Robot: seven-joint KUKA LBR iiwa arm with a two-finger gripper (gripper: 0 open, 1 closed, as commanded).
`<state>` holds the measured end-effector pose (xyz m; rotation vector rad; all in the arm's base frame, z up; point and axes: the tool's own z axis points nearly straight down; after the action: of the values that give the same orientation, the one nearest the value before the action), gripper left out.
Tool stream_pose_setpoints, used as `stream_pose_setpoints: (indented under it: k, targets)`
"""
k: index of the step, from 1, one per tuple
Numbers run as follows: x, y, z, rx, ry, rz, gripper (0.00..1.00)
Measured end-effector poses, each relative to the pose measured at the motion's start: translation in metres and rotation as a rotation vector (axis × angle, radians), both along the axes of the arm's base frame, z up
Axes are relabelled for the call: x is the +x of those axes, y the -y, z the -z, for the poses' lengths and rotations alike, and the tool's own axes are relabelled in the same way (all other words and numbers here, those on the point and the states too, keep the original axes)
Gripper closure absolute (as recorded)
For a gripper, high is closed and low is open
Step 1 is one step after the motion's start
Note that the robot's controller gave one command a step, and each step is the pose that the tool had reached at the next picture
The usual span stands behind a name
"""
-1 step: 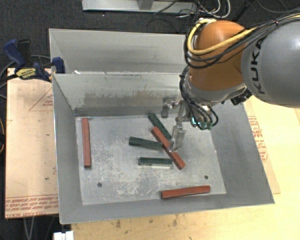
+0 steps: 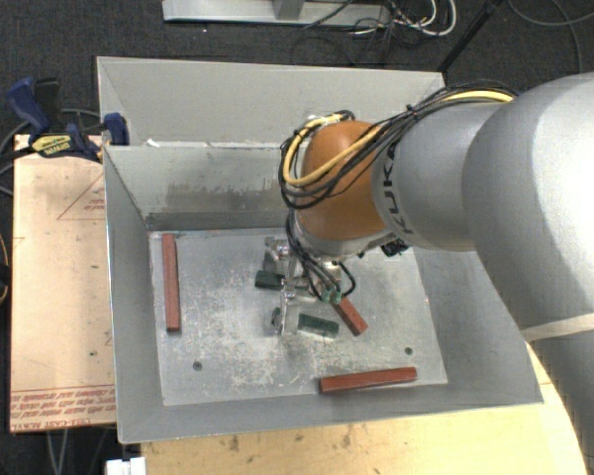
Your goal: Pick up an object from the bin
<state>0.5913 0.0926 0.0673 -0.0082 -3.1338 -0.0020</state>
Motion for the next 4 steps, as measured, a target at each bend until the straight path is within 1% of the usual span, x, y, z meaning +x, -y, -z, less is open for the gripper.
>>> stream_pose_setpoints:
  k: [1, 2, 3, 4]
  targets:
    - [-0.018, 0.053, -0.004, 0.0, 0.01, 0.085, 0.0]
    - [-0.015, -0.065, -0.035, 0.005, 0.013, -0.014, 0.0]
    - [-0.067, -0.005, -0.003, 0.0, 0.011, -0.039, 0.0]
    - [-0.028, 0.067, -0.003, -0.002, 0.012, 0.175, 0.0]
